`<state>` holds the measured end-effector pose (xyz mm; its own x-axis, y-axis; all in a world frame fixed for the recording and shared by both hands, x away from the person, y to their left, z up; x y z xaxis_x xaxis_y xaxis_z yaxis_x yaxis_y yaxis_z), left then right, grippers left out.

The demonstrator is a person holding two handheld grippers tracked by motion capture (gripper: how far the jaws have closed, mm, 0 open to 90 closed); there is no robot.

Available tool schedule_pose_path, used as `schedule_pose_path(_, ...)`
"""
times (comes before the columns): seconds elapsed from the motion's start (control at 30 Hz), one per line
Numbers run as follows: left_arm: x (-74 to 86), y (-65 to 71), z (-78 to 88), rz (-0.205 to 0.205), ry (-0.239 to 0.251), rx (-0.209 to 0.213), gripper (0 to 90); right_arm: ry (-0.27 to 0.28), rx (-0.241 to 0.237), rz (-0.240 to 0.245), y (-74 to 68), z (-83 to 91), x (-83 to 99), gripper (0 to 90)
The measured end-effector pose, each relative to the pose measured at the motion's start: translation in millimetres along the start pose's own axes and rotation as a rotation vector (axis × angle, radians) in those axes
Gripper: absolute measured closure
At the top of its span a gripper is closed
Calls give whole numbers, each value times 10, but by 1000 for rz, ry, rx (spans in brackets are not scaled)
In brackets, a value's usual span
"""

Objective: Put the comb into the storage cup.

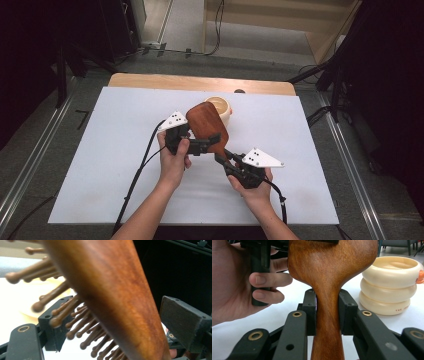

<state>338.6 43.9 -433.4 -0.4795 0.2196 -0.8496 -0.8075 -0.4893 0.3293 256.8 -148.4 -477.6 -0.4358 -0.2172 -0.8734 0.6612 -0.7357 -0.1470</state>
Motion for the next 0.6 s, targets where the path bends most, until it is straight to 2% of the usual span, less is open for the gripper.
schedule_pose_path(0.07,-1,6,-1,5,2,6,148,0,-1,-2,-2,-4,0,703)
schedule_pose_path(0.13,-3,4,-8,21,-4,3,208,1,-2,-7,-1,-8,2,703)
schedule_pose_path(0.23,-5,2,-15,35,-4,16,249,4,-5,-13,-4,-12,2,703)
schedule_pose_path(0.33,-7,-9,-24,57,-6,54,281,9,-10,-12,-10,-18,3,703)
schedule_pose_path(0.43,-6,-10,-27,63,-5,69,316,15,-14,-11,-15,-20,-2,703)
schedule_pose_path(0.6,-2,-25,-26,85,-18,120,401,12,-12,-13,-10,-31,5,703)
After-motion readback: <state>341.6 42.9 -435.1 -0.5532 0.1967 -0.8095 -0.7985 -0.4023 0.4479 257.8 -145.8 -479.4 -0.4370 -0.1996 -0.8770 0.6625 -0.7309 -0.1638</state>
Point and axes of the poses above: each handheld gripper's, and its own axes: z roughly backward along the jaws, x roughly out of its underside, y roughly to its right, the point moved 2 cm from there along -z, roughly forward along the jaws, and after that the axes turned 12 degrees about -y, right-handed, at the moved point
